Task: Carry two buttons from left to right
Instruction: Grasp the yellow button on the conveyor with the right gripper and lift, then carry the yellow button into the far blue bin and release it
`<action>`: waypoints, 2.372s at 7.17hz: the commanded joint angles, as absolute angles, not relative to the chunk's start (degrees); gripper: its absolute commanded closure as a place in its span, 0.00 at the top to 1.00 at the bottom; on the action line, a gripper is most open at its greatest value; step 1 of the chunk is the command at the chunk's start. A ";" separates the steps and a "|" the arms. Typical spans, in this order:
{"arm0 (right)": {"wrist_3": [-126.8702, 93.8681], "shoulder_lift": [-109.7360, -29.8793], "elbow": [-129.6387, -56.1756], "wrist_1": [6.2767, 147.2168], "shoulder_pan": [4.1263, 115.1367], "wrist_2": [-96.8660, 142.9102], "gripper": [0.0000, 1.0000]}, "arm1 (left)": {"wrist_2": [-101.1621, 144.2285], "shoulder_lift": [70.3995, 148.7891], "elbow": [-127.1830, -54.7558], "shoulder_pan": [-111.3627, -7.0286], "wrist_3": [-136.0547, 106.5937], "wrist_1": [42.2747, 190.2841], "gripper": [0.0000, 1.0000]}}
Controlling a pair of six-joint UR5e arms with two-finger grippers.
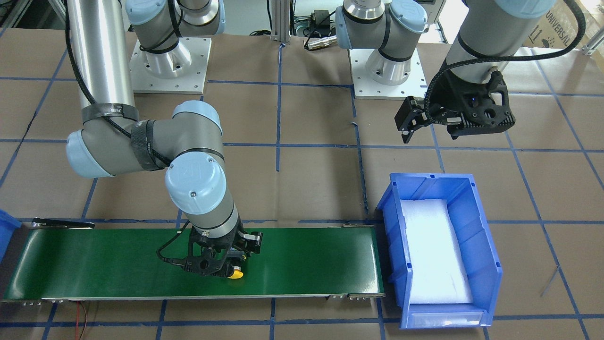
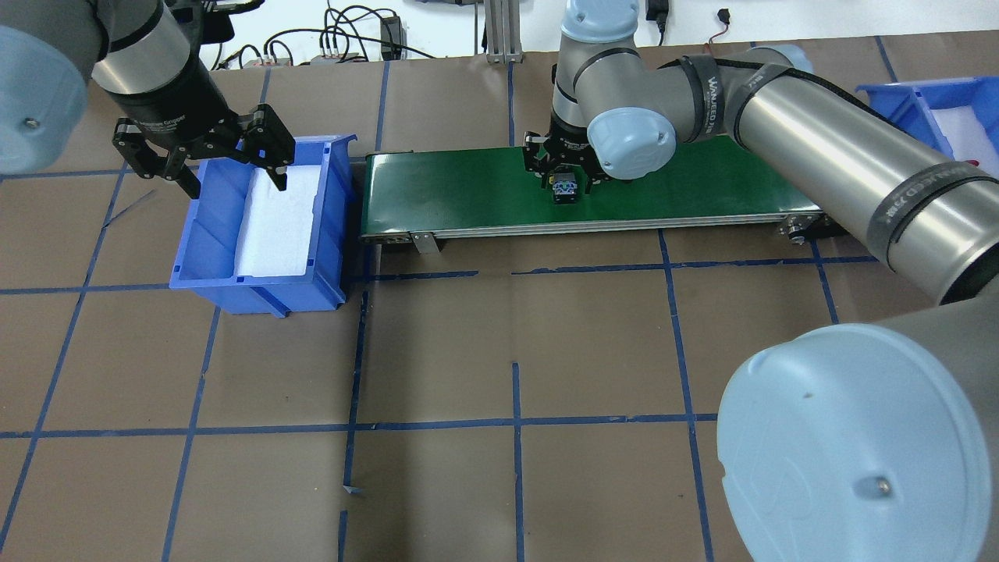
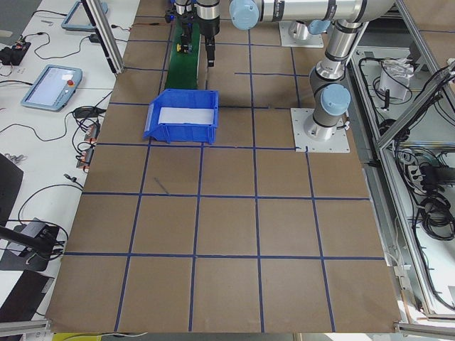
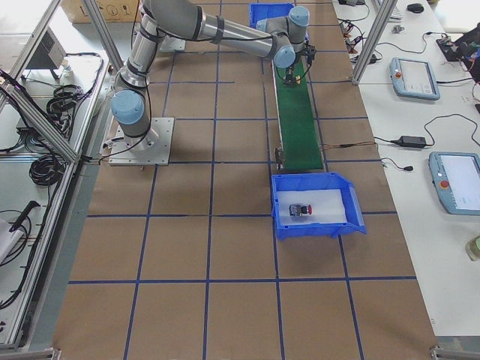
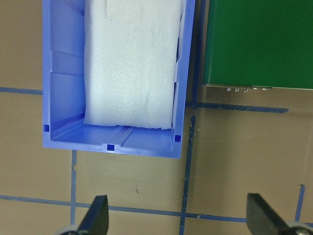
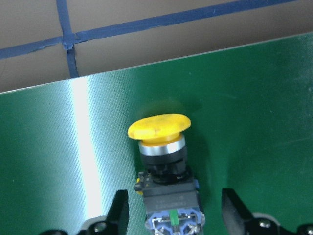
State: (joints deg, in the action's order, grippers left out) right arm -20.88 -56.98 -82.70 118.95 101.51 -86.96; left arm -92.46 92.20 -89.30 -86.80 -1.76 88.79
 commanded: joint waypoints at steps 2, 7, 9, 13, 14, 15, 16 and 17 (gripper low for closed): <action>-18.30 -57.04 -83.76 120.59 100.11 -86.57 0.33 | -92.37 92.11 -89.12 -86.66 -1.67 88.86 1.00; -5.68 -59.92 -82.36 116.40 92.15 -86.84 0.08 | -92.20 93.60 -87.72 -86.75 -1.76 89.03 1.00; 5.22 -63.61 -82.09 110.60 83.98 -87.27 0.08 | -92.11 93.69 -87.80 -86.75 -1.76 89.03 1.00; 26.67 -69.16 -82.35 104.51 68.59 -92.11 0.08 | -92.20 93.52 -88.42 -87.10 -1.76 89.12 1.00; 30.55 -69.87 -82.01 103.46 64.38 -92.20 0.08 | -92.20 93.34 -88.85 -87.10 -1.76 89.12 1.00; 35.98 -70.05 -81.83 103.27 60.42 -92.55 0.08 | -92.11 93.34 -89.12 -87.19 -1.76 89.12 1.00; 40.82 -69.96 -81.65 103.36 56.12 -92.46 0.09 | -92.20 93.43 -89.12 -87.27 -1.76 89.12 1.00; 43.65 -69.18 -80.08 103.36 53.73 -92.37 0.09 | -92.20 93.34 -89.12 -87.28 -1.76 89.12 1.00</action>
State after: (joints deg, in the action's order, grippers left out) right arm 38.81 -69.72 -81.39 103.42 57.86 -92.41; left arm -92.18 93.39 -89.07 -87.22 -1.76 89.12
